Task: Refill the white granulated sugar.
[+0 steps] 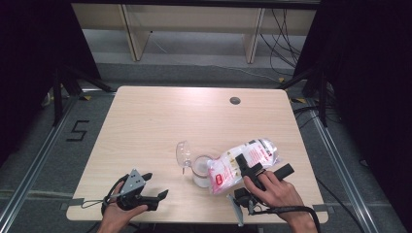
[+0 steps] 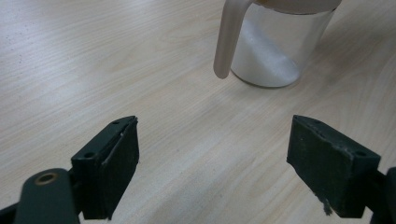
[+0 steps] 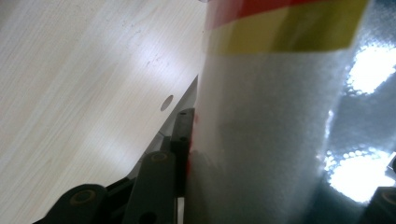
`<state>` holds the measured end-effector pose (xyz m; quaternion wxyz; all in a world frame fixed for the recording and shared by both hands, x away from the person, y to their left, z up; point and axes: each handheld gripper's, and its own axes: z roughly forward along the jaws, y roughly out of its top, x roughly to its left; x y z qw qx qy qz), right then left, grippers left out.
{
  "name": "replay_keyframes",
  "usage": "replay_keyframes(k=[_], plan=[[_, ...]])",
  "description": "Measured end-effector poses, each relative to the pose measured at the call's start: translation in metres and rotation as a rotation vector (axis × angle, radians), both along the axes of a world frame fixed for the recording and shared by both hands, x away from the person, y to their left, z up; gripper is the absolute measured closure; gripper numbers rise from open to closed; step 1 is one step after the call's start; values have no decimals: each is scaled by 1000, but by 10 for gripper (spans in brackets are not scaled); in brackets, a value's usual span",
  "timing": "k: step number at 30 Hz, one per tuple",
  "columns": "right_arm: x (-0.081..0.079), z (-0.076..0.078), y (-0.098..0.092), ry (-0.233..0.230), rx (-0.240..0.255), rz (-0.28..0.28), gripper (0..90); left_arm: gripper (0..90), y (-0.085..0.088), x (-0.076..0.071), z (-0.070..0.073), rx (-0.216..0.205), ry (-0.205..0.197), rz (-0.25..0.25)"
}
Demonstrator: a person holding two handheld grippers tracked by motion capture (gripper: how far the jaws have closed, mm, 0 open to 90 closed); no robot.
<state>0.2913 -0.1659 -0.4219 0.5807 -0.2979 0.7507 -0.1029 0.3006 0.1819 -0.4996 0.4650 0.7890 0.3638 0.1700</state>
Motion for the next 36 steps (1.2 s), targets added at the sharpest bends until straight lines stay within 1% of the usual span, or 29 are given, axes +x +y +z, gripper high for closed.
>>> replay_keyframes(k=[1,3,5,6,7,8,9,10,12,13,14,16,17,18,19,20,21,22,24,25,26,27,29,31,32,33,34,35,36], plan=[[1,1,0,-13,-23,23,694,165,0,0,0,0,0,0],[0,1,0,-10,-29,22,694,165,0,0,0,2,-1,-1],[1,0,1,-1,-19,20,694,165,0,0,0,-1,0,-1],[0,-2,1,6,10,3,694,165,0,0,0,0,0,-1],[0,-2,2,6,11,8,695,166,0,0,0,3,2,-2],[2,0,4,1,-24,33,695,166,0,0,0,4,2,-1],[2,-1,4,2,-14,29,695,165,-1,0,0,-7,0,1],[3,0,6,3,-18,31,695,166,0,1,0,7,-11,-12],[4,1,7,-1,-26,37,696,166,-1,1,0,1,-9,-9],[4,1,8,1,-16,35,696,165,0,0,0,14,-3,-8],[4,1,8,1,-19,36,696,165,0,0,0,3,1,1],[4,2,9,8,-30,35,696,166,0,0,0,10,0,1],[4,2,8,0,-19,37,696,165,0,0,0,10,-8,-4],[2,0,7,5,8,12,696,165,0,1,0,9,-10,-6],[3,1,7,4,4,13,697,165,0,0,0,22,-7,-10],[3,0,7,8,1,11,697,165,0,0,0,17,-8,-9],[4,1,7,7,-19,24,697,166,-2,0,-1,-3,2,6],[3,0,6,11,0,11,697,165,-2,0,0,-3,3,4],[3,0,6,11,1,11,697,165,-1,0,0,3,-4,-1],[4,1,6,16,-20,22,697,165,0,1,0,5,-11,-10],[5,1,6,3,-17,29,697,165,1,1,0,19,-9,-14],[5,1,5,3,-17,27,698,165,0,0,0,4,0,0],[5,1,6,5,-20,20,698,165,0,0,0,-4,0,1],[4,1,5,10,-17,25,698,165,0,0,0,3,1,4],[3,0,3,16,6,12,698,165,0,0,0,-5,0,6],[2,1,4,13,-15,23,699,166,0,0,0,-9,0,9],[0,0,3,20,12,0,699,165,1,0,0,-7,1,10],[-1,0,3,19,7,-1,699,166,1,0,0,4,2,7],[-1,0,3,18,3,-2,699,165,1,0,0,3,2,8]])
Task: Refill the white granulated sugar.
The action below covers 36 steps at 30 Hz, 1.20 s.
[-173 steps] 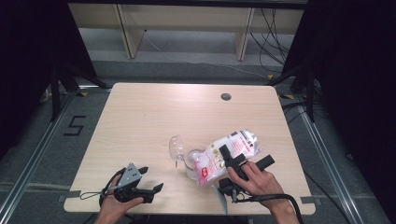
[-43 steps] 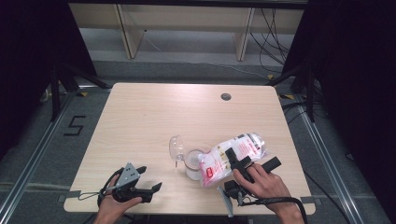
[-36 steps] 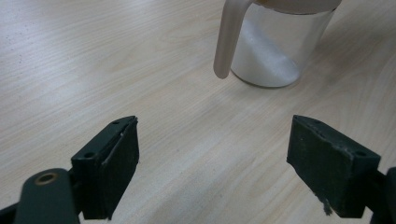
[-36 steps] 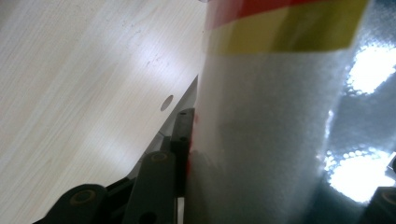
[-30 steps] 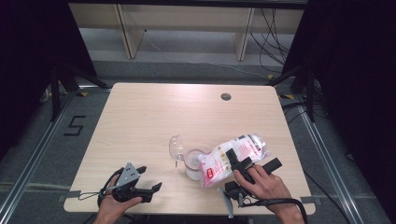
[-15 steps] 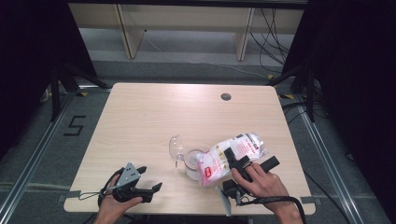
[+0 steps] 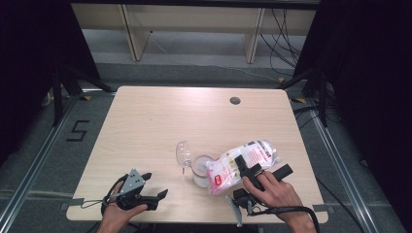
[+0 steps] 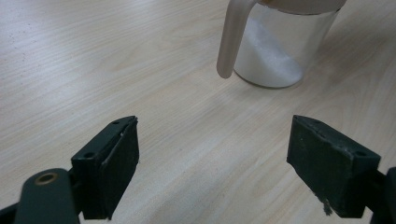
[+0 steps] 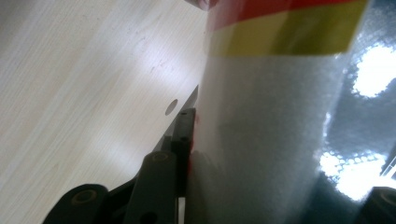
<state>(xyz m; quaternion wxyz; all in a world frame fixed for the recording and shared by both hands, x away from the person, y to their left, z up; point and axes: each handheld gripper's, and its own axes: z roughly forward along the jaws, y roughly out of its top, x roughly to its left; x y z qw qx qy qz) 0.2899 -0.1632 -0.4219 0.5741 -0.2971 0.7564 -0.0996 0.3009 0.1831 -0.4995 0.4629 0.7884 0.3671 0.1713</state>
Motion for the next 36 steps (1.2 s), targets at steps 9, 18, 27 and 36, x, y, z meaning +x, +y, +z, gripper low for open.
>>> replay_keyframes(k=[9,18,27,36], plan=[[-2,0,4,6,-22,30,700,165,-1,0,0,-8,-2,3],[0,0,3,6,8,17,701,165,0,0,0,2,1,-1],[1,4,-4,2,-14,10,703,165,-1,0,0,-10,-1,3],[-2,2,-1,14,-8,-6,705,165,0,0,0,2,-2,-1]])
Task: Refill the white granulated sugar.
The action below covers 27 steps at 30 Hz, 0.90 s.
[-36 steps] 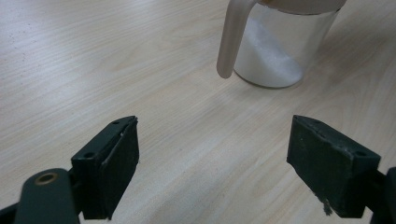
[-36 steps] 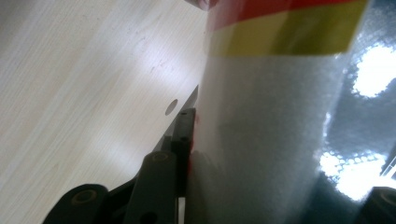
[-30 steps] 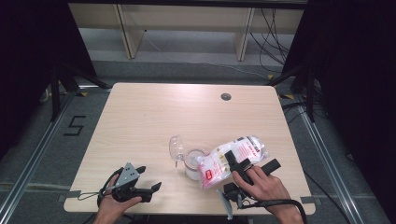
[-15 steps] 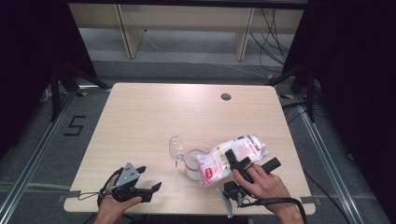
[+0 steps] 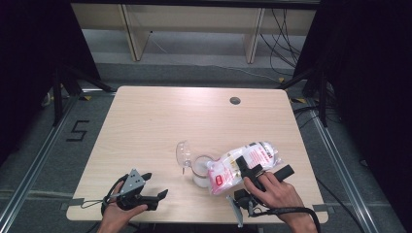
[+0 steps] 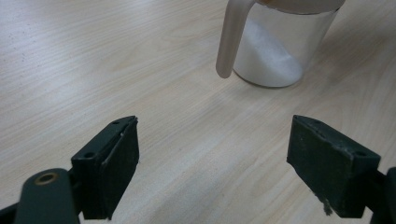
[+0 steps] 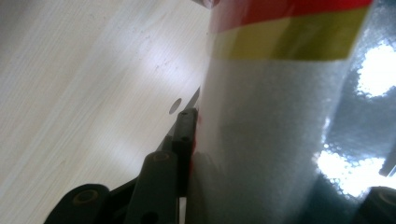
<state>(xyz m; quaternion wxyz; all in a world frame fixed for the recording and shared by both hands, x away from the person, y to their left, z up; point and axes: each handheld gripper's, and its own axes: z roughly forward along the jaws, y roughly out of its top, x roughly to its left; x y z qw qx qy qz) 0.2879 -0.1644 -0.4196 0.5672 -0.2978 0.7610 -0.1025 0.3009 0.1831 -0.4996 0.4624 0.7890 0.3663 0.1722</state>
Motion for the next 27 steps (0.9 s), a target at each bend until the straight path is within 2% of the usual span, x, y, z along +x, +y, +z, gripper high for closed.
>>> replay_keyframes(k=[1,5,9,10,11,12,14,15,17,19,20,22,23,24,25,26,27], plan=[[2,1,1,-2,-24,24,705,166,0,0,0,-3,6,1],[1,3,2,-5,-27,17,706,166,-1,0,0,0,5,0],[1,5,4,-13,-51,23,706,166,-1,0,0,-1,5,-2],[-1,4,4,-7,-32,0,707,166,0,0,0,2,0,-5],[0,4,4,-3,-36,1,707,166,0,1,0,13,-11,-15],[1,5,5,-5,-61,21,707,165,-1,-1,0,2,5,3],[2,6,5,9,-60,9,707,166,0,0,-1,2,4,-2],[2,6,4,-4,-63,17,706,165,-1,0,0,3,2,-3],[1,6,4,11,-39,-12,707,166,-1,0,0,2,0,-7],[-2,3,0,-7,18,-67,707,166,0,0,0,4,3,-4],[2,7,5,-3,-73,11,707,166,0,0,0,2,3,-2],[1,7,5,-1,-70,8,707,165,0,0,0,3,3,-1],[7,12,13,41,-178,110,707,166,0,0,0,3,3,-3],[8,12,13,38,-180,109,707,166,0,0,0,3,3,-4],[0,8,4,-5,-52,-4,707,166,-1,0,0,1,3,-6],[1,9,4,-15,-78,10,708,166,-1,0,0,2,3,-6],[1,9,4,-13,-72,2,708,165,0,0,0,6,1,-7]])
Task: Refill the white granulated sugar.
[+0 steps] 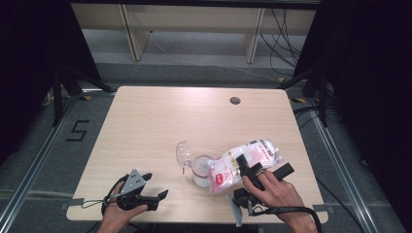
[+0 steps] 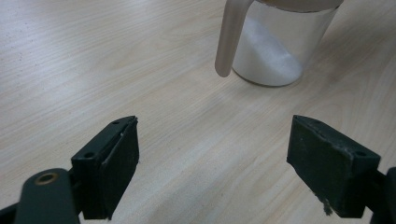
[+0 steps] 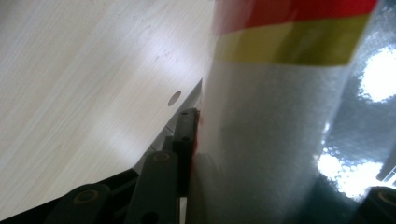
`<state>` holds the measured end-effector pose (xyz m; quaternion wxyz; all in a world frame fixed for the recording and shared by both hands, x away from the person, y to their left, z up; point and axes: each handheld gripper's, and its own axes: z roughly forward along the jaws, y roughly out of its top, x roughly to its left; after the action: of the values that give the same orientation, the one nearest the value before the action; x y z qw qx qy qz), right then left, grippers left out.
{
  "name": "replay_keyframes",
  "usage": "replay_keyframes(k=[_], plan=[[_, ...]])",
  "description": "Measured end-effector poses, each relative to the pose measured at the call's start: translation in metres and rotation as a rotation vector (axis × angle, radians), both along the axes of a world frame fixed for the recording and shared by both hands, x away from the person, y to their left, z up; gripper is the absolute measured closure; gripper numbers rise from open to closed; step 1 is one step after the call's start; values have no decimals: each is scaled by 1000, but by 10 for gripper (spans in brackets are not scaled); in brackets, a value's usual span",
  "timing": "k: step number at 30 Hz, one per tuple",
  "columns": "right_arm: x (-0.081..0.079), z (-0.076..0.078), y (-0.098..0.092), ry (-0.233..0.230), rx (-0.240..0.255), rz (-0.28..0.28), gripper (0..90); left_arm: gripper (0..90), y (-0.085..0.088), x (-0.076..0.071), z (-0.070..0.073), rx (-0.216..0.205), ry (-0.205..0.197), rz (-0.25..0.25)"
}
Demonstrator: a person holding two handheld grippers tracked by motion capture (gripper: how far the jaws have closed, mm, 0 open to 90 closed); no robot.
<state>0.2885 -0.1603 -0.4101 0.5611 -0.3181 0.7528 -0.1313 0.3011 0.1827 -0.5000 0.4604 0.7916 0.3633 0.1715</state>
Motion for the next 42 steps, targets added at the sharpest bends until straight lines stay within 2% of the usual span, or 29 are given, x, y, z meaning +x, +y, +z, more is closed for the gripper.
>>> replay_keyframes(k=[4,5,6,7,11,14,16,21,22,27,29,31,32,33,34,36,37,42], plan=[[-2,-1,1,17,8,-20,708,166,-1,-1,-1,-3,5,5],[0,-1,2,27,-15,0,708,167,0,0,-1,-2,4,4],[-2,-3,2,23,10,-17,708,166,-1,0,-1,-7,7,3],[0,-3,3,34,-16,-4,708,166,0,0,-1,-4,4,2],[1,-5,4,42,3,-22,708,166,-1,0,-1,-2,3,-1],[0,-4,4,32,2,-17,709,167,-1,0,-1,-1,4,-1],[0,-3,5,48,-1,-28,709,167,-1,0,0,1,2,1],[1,-3,5,41,1,-23,710,167,-1,0,-1,-3,4,2],[2,-1,5,36,-21,0,710,166,-1,0,0,0,3,2],[2,-1,4,45,-15,-16,713,166,-1,0,-1,-5,5,2],[1,-2,3,43,8,-30,714,166,-1,0,0,-4,4,1],[2,-1,4,43,-11,-15,716,166,0,0,0,-3,3,2],[1,-2,3,47,10,-32,717,166,-1,0,0,-4,4,1],[1,-2,3,57,9,-35,717,166,-1,0,0,-3,3,1],[1,-4,1,59,37,-59,718,166,0,0,0,-2,1,0],[2,-2,4,49,0,-24,722,166,-1,0,0,-2,2,1],[2,-2,3,56,19,-40,723,166,-1,0,-1,-3,3,2],[2,-2,2,57,25,-45,726,166,-1,0,0,0,4,5]])
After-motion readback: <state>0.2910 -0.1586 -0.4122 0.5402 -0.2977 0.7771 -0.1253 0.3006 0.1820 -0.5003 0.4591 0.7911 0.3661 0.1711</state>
